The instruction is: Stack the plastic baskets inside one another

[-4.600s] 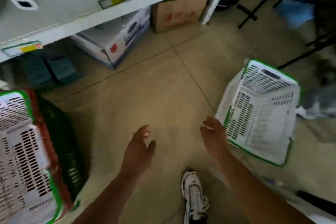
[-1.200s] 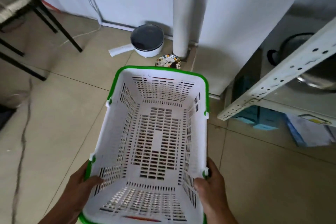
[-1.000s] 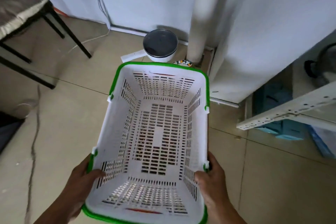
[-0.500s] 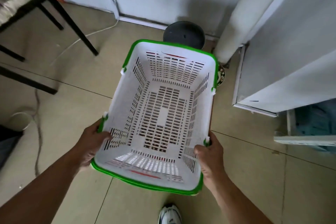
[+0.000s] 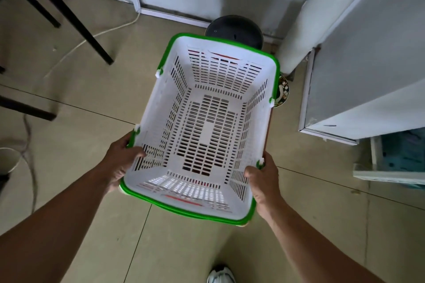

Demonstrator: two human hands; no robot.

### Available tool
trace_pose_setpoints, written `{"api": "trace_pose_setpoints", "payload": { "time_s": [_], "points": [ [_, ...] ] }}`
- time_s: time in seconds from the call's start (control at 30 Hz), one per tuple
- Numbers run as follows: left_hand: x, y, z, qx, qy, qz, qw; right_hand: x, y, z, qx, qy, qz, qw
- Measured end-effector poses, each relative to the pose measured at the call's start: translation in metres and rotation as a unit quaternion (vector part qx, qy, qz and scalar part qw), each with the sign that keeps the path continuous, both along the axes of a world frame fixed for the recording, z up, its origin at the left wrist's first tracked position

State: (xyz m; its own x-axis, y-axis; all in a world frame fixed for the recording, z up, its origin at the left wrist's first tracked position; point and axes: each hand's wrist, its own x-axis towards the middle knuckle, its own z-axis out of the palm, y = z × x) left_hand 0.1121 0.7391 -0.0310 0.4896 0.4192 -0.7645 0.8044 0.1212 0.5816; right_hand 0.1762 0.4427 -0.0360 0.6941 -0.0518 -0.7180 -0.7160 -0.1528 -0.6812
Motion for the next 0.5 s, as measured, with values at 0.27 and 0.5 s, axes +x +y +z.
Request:
{"api": "trace_pose_setpoints", "payload": {
  "time_s": [0.27, 0.5],
  "points": [
    [0.021, 0.011, -0.004, -0.013, -0.01, -0.01, 1.0, 0.025, 0.008, -0.005, 0.018, -0.017, -0.015, 1.0],
    [0.022, 0.008, -0.004, 0.008, -0.036, 0.014, 0.999, 0.028, 0.002, -0.008, 0.017, -0.019, 0.019, 0.999]
  ]
}}
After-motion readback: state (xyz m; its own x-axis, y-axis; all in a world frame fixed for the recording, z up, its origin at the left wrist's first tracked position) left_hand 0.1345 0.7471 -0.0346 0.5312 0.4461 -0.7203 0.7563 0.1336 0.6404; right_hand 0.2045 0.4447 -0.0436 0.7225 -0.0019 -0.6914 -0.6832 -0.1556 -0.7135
